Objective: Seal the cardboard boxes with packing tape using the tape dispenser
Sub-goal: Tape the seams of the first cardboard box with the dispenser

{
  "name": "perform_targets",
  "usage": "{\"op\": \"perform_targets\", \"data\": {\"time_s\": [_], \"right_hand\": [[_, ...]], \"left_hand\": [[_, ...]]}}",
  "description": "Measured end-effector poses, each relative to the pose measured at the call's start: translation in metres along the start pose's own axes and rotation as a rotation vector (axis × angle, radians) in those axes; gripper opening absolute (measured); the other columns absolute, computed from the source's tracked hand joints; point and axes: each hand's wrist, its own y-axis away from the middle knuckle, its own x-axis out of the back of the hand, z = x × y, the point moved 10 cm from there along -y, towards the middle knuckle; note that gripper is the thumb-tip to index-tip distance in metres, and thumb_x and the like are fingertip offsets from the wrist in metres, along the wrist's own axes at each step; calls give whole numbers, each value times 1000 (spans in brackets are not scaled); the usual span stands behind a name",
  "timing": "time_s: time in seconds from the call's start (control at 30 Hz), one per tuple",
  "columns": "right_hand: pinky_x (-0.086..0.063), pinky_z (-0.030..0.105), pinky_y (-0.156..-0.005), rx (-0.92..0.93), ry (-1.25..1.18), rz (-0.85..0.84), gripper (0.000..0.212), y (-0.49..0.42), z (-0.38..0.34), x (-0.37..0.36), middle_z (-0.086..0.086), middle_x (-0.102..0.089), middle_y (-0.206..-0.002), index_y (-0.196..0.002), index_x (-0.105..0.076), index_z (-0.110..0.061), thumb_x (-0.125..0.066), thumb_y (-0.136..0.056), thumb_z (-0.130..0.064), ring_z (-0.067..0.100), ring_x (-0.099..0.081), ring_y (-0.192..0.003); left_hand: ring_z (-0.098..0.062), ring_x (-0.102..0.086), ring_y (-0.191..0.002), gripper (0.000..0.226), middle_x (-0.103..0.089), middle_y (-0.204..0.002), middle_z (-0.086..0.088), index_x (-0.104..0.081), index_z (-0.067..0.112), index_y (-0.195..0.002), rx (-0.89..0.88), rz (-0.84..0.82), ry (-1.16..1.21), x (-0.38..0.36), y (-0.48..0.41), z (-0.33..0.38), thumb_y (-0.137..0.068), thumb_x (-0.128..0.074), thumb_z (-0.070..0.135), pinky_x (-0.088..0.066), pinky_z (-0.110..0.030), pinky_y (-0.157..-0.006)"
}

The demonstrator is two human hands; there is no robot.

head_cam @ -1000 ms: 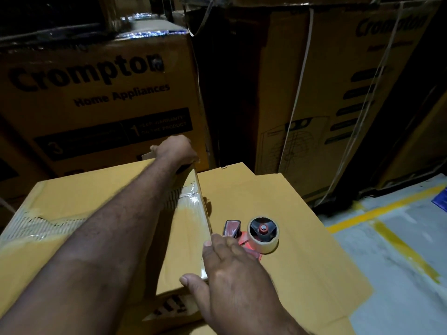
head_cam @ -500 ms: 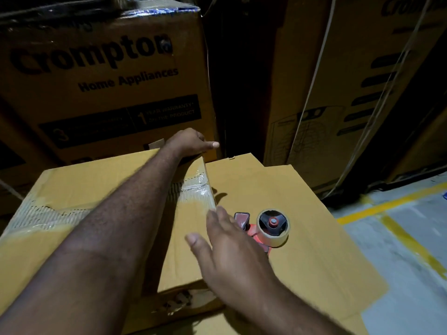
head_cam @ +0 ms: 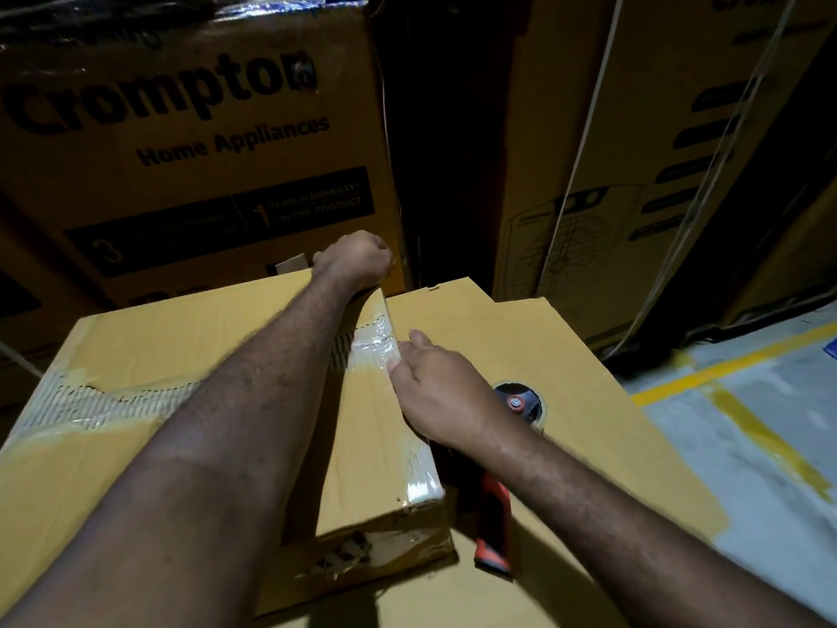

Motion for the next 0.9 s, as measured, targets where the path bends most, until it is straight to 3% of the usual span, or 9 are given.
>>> {"op": "perform_targets", "data": {"time_s": [0.13,0.23,0.37,0.47,0.53,0.63,0.7,0.8,0.9], "right_hand": [[-26,28,-114,18,56,34,50,44,-6,4,4,-29,-160,-149,-39,-13,-30,-106,-35,17,-31,-144],[-20,22,-114,8,59,39,51,84,-7,1,-3,-24,-161,-152,-33,-18,-29,-106,-39,11,-24,-146],[-17,30,-121,-13,77,-17,62,118,0,-12,-11,-6,-164,-156,-14,-26,-29,-102,-52,6,-7,-150],[-18,28,-120,8,113,19,66,121,3,-11,-12,-8,-164,-156,-15,-28,-34,-100,-55,6,-7,-150],[-19,25,-117,27,106,53,64,121,2,-6,-13,-15,-163,-156,-20,-28,-38,-100,-54,6,-11,-149],[-20,22,-115,47,88,65,62,123,-3,-1,-14,-19,-162,-155,-22,-29,-40,-100,-51,3,-15,-147],[-22,21,-114,57,89,86,61,125,-3,2,-14,-20,-161,-155,-23,-29,-40,-100,-51,3,-17,-147],[-31,24,-111,97,109,145,56,126,1,-2,-12,-28,-159,-153,-29,-29,-41,-101,-48,6,-27,-145],[-54,29,-92,170,150,198,48,126,3,-7,-5,-56,-141,-138,-53,-26,-51,-92,-37,13,-57,-124]], "left_hand": [[-19,-58,-105,23,-67,-111,10,-67,35,-110,-20,19,50,1,1,1,-98,-48,41,-38,-54,-103],[-19,-56,-106,21,-66,-112,9,-66,33,-111,-57,47,64,6,8,7,-100,-48,34,-31,-54,-103],[-21,-57,-111,24,-65,-118,7,-66,31,-117,-104,117,17,15,17,13,-101,-48,31,-32,-52,-102],[-22,-53,-115,22,-62,-124,5,-69,33,-112,-131,144,-27,18,21,15,-97,-52,32,-37,-48,-96],[-23,-46,-127,25,-55,-138,3,-70,32,-114,-176,23,-72,8,31,18,-96,-54,32,-38,-50,-107],[-22,-6,-154,32,-29,-163,5,-68,28,-123,-385,-264,-240,-14,84,34,-103,-47,39,0,-56,-123],[-15,8,-154,41,-25,-164,8,-65,26,-129,-484,-368,-228,-10,140,42,-106,-37,46,10,-54,-121],[-4,7,-153,50,-35,-158,14,-56,29,-138,-609,-434,-161,5,226,51,-106,-27,52,11,-50,-123],[0,20,-150,62,-13,-165,19,-30,35,-156,-651,-415,-244,11,283,51,-102,-21,64,19,-51,-120]]}}
